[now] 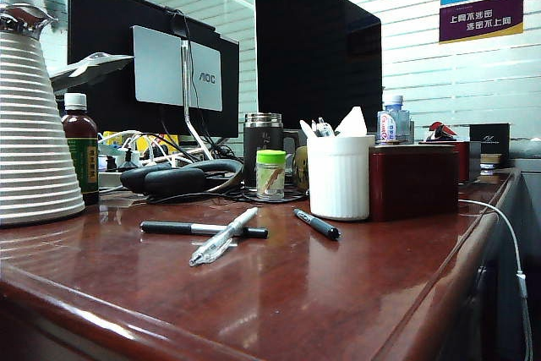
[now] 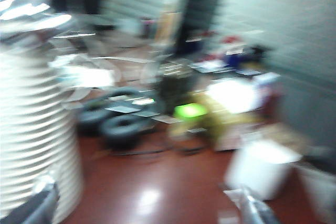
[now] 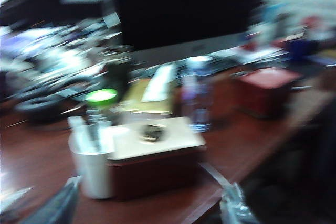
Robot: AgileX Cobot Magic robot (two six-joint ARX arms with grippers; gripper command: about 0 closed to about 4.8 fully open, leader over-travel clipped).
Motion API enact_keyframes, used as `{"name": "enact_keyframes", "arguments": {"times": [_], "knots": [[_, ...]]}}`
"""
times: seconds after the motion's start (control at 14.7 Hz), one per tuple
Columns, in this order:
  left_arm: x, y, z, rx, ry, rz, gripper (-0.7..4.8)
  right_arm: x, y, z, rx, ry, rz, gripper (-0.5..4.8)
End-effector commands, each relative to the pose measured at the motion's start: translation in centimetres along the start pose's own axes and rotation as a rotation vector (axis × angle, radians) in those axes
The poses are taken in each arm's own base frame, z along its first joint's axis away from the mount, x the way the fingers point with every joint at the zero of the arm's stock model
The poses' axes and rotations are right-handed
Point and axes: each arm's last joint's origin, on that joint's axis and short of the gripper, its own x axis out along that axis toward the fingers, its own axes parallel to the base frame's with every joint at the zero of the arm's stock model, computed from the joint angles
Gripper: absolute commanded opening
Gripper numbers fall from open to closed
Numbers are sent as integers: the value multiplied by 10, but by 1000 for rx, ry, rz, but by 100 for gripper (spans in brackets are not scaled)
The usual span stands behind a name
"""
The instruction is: Pick up all the pens on the desk and put them into the pen holder one by one.
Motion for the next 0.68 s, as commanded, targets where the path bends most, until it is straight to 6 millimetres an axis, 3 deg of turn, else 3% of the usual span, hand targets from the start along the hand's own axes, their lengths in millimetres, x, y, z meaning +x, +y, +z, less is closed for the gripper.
{"name": "enact_keyframes", "arguments": {"times": [0.07, 0.2, 0.41, 0.54, 0.68], "knots": [[12, -3, 20, -56, 83, -114, 479, 27, -1, 27, 22, 82, 130, 378], [32, -4, 20, -104, 209, -192, 479, 49, -3, 36, 47, 152, 211, 378], [62, -19, 6, -115, 338, -251, 479, 77, 9, 36, 33, 134, 320, 378], [76, -33, -9, -84, 429, -231, 479, 95, 24, 28, 34, 173, 386, 378], [86, -34, -20, -85, 498, -208, 479, 113, 38, 14, 45, 258, 435, 378]]}}
